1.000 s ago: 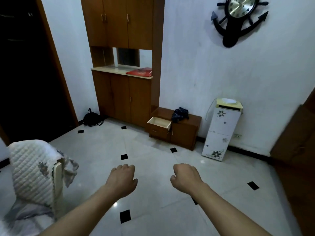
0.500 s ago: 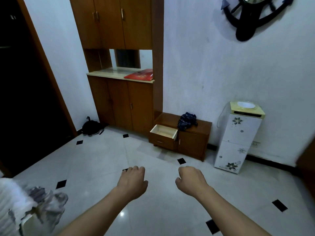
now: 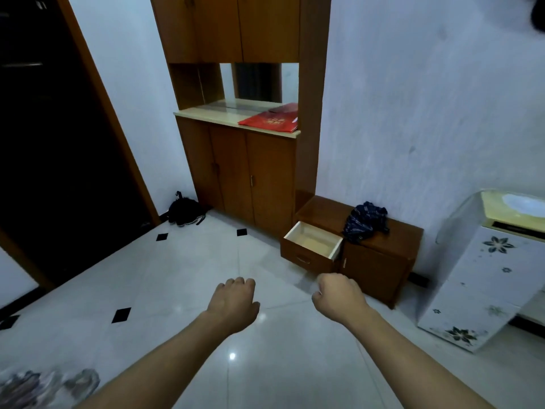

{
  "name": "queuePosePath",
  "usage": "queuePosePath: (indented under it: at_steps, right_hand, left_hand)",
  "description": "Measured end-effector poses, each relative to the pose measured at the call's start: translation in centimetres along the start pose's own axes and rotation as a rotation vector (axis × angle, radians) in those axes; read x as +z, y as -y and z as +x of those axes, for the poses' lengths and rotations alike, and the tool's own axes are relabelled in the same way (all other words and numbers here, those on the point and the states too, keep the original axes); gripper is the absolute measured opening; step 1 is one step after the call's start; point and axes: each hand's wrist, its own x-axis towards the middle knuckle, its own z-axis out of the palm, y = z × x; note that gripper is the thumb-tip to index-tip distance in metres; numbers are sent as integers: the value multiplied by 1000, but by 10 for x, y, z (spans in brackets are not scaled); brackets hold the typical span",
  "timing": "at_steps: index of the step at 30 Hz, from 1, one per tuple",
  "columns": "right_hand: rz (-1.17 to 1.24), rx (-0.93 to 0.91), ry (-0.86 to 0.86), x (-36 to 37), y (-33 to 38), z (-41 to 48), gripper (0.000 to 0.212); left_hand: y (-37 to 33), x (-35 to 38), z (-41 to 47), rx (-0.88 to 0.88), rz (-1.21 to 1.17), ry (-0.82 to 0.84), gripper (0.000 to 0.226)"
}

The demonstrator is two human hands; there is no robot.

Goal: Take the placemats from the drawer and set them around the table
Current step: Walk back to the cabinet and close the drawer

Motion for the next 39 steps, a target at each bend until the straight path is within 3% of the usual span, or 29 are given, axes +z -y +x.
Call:
queuePosePath:
  at_steps: [13, 21, 27, 32, 35, 39]
  right_hand:
    - [6, 180, 79, 40, -29, 280, 12]
    - [111, 335, 130, 68, -84, 404, 11]
    - [165, 362, 157, 117, -158, 509, 12]
    - [288, 398, 221, 177, -216, 593, 10]
    - [405, 487, 284, 218, -236, 626, 13]
    - [663, 706, 408, 285, -248, 653, 12]
  left_hand:
    - [60, 11, 339, 166, -54, 42, 34]
    - [45, 27, 511, 275, -50, 61, 34]
    - [7, 85, 637, 312, 32, 85, 29]
    - [-26, 150, 727, 302, 29, 209, 36]
    - [-41, 192, 764, 267, -15, 315, 39]
    - [-48, 254, 797, 123, -137, 427, 23]
